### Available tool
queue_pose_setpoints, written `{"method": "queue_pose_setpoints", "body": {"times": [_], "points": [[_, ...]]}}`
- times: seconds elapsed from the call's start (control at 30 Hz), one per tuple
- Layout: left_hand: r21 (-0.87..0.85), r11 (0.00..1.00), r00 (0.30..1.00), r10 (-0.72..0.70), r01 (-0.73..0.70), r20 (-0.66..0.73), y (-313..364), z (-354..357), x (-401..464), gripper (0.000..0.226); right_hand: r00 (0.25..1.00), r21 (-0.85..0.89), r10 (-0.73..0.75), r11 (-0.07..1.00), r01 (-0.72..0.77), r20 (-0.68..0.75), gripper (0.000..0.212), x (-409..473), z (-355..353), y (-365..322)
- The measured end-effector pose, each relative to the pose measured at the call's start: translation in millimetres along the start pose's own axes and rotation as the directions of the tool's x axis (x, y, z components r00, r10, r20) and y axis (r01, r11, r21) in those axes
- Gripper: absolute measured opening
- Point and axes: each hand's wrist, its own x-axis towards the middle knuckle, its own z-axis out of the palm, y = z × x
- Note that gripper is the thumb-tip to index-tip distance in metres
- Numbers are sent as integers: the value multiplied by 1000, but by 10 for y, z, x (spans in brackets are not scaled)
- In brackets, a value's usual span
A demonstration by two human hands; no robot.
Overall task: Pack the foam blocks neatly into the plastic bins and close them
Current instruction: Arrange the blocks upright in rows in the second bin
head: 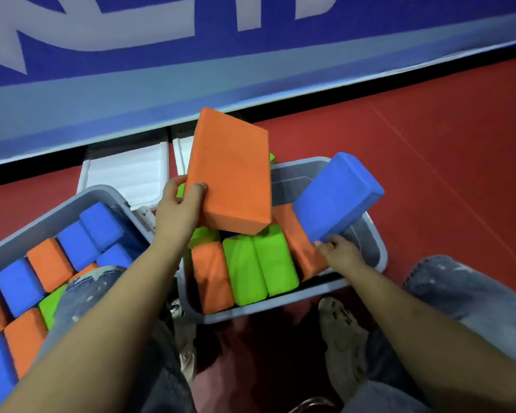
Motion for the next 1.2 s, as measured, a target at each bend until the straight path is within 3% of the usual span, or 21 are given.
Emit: {"method": "queue_pose_setpoints", "body": {"times": [0.13, 0.27, 0.43, 0.57, 0.67, 0.87, 1.07, 1.2], "points": [[54, 999, 1000, 0, -2, 24, 8, 291, -71, 57, 978, 229, 142, 968, -105, -155, 56, 70, -196, 90], [80, 997, 1000, -1, 2, -7, -75, 522, -17, 45, 956, 462, 187, 885, -64, -226, 79, 277, -331, -50], [133, 991, 1000, 0, 1, -10, -163, 709, 111, 43, 881, 306, 174, 951, -35, -440, 104, 691, -745, -190], [81, 995, 998, -61, 59, 16, -194, 842, 224, 46, 928, 293, 149, 955, -45, -342, 118, 1071, -859, -41], [78, 992, 994, -102, 100, 28, -225, 905, 241, 54, 943, 433, 135, 901, 11, -304, 126, 1244, -792, 50], [208, 977, 998, -34, 43, -48, -252, 934, 261, 64, 927, 488, 139, 871, 54, -349, 97, 1397, -702, 74], [405, 891, 953, 275, -204, -126, -106, 896, 224, 52, 894, 234, -169, 930, 285, -415, 87, 989, -733, -450], [413, 906, 964, 184, -91, -193, -153, 880, 258, 54, 787, 181, -346, 851, 492, -511, 82, 705, -672, -794]]}}
